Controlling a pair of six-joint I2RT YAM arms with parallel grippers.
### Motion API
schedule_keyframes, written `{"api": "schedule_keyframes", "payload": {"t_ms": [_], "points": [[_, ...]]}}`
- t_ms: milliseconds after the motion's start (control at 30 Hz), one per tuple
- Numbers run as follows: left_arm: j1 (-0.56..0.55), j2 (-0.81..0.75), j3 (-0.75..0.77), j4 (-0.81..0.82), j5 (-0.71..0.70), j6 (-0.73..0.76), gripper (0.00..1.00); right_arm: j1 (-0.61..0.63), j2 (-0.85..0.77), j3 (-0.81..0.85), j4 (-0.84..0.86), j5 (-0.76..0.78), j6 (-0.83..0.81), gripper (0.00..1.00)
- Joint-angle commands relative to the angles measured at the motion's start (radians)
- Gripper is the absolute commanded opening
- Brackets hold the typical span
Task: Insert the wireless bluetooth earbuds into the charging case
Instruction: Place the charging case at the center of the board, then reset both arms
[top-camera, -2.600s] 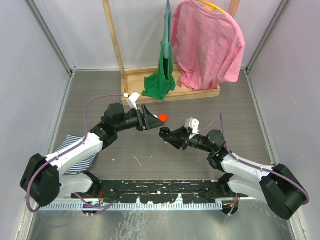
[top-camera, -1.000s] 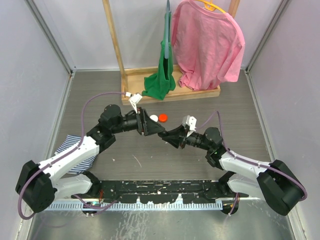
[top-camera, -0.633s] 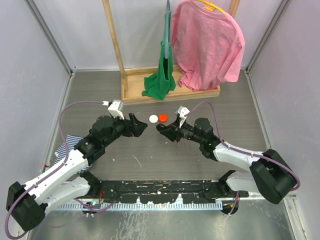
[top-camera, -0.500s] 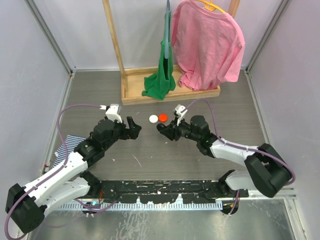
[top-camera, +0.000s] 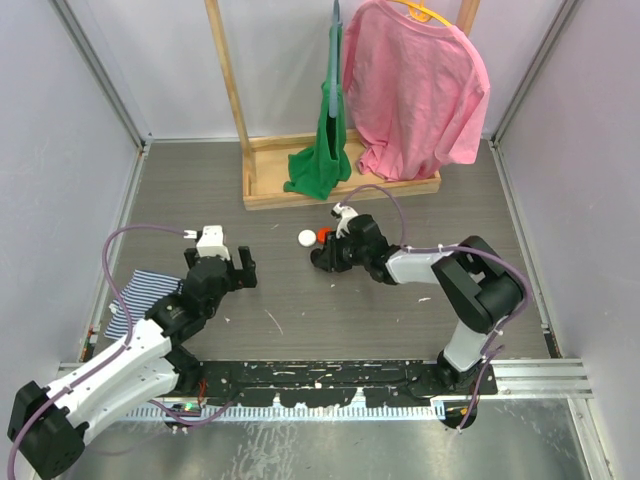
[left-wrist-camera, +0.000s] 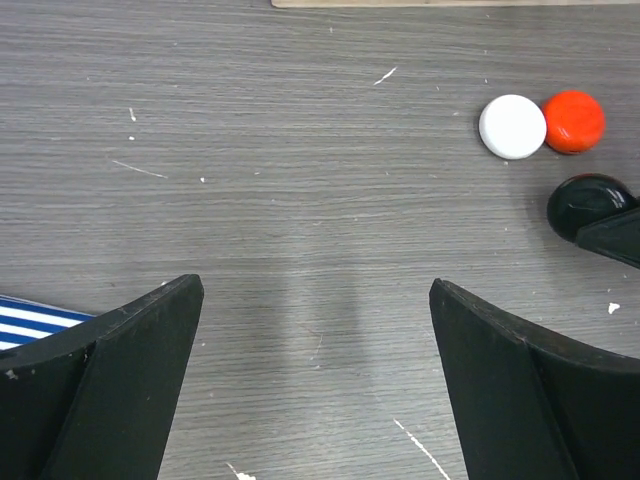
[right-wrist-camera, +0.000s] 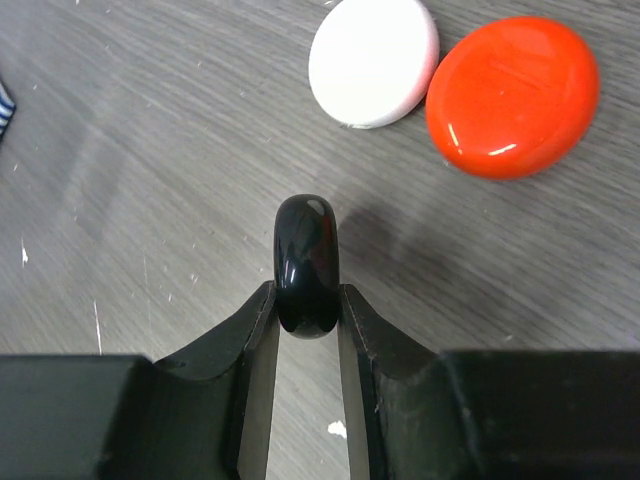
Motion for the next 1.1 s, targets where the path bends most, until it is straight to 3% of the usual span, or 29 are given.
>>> {"api": "schedule_keyframes", "payload": {"t_ms": [0, 300, 533, 567, 600, 800, 1067], "points": [[0.004, -0.027, 0.016, 0.030, -0.056, 0.002, 0.98, -0.005, 0.057, 0.095, -0.008, 0.035, 0.087, 0.34], [0.003, -0.074, 0.005, 0.015, -0.071, -0.005, 0.98, -0.018, 0.080, 0.111, -0.043, 0.087, 0.115, 0.56], [0.002, -0.143, -0.010, 0.006, -0.085, -0.008, 0.98, -0.047, -0.082, -0.001, -0.067, 0.158, 0.093, 0.68], [0.002, -0.161, -0.014, 0.005, -0.093, -0.007, 0.98, -0.054, -0.125, -0.015, -0.086, 0.169, 0.085, 0.97], [0.002, -0.175, -0.019, 0.005, -0.100, -0.007, 0.98, -0.066, -0.163, -0.031, -0.106, 0.181, 0.078, 1.00], [0.001, -0.287, -0.023, -0.043, -0.124, -0.024, 0.98, -0.100, -0.455, -0.127, -0.240, 0.329, 0.025, 0.99], [-0.020, -0.525, -0.030, -0.128, -0.174, -0.067, 0.98, -0.100, -0.881, -0.213, -0.424, 0.709, -0.053, 0.99]]}}
